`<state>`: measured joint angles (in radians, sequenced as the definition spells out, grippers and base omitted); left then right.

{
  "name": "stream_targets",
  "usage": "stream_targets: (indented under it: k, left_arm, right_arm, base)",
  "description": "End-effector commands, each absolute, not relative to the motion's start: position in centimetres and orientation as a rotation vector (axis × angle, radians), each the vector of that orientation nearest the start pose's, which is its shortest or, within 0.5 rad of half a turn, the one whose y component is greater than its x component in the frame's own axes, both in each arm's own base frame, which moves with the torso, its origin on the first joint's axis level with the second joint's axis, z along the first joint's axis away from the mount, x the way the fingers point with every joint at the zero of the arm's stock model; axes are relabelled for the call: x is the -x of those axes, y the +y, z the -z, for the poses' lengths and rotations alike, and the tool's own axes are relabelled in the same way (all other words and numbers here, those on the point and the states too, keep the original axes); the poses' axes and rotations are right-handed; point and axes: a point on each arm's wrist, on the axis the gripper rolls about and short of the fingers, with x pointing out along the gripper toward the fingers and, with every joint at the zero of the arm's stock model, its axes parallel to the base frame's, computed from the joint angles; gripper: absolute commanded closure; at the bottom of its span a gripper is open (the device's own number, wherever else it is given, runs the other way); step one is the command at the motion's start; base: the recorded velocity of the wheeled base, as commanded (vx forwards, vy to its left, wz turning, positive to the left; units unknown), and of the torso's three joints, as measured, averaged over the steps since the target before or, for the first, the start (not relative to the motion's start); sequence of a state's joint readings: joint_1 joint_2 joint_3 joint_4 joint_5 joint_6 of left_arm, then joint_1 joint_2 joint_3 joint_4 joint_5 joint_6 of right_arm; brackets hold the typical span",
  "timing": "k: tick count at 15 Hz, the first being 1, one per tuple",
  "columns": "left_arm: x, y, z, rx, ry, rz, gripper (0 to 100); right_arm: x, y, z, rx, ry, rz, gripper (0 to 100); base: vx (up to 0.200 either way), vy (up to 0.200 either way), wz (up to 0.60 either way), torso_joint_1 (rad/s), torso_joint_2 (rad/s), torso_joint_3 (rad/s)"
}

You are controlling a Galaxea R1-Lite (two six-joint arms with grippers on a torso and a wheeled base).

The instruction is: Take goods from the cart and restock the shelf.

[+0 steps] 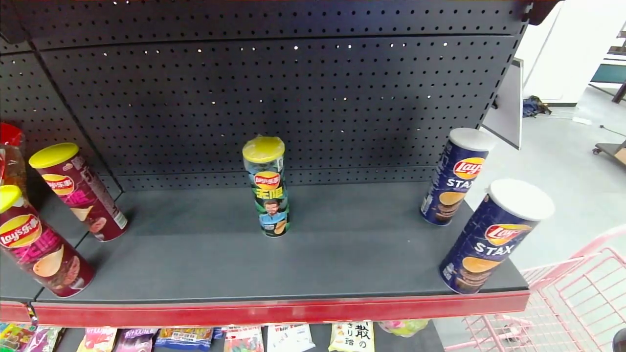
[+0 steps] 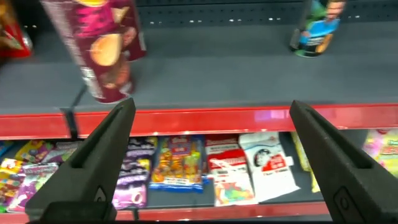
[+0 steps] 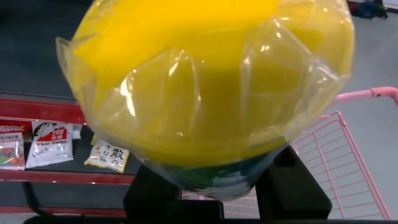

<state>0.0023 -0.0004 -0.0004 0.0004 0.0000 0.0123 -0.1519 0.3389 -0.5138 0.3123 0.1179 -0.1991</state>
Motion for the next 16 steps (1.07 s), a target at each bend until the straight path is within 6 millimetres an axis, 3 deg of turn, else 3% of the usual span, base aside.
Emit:
stream_targets:
  k: [1, 7, 16]
  left_arm:
    - [2.28, -0.01, -7.53, -0.012, 0.002, -0.003, 0]
    - [2.28, 0.0, -7.55, -0.011, 0.0, -0.002, 0]
    - [2.28, 0.0, -7.53, -0.011, 0.002, -0.002, 0]
  right_arm:
    - [2.17, 0.6, -19.06, 0.181, 0.14, 0.02, 100]
    - [2.24, 0.61, -19.09, 0.181, 0.135, 0.02, 100]
    - [2.14, 0.59, -18.79, 0.18, 0.14, 0.003, 100]
  base:
    - [0.0, 0.2, 0.0, 0.002, -0.01, 0.002]
    - [0.0, 0.2, 0.0, 0.002, 0.0, 0.004]
    - [0.0, 0.0, 0.0, 0.0, 0.0, 0.0]
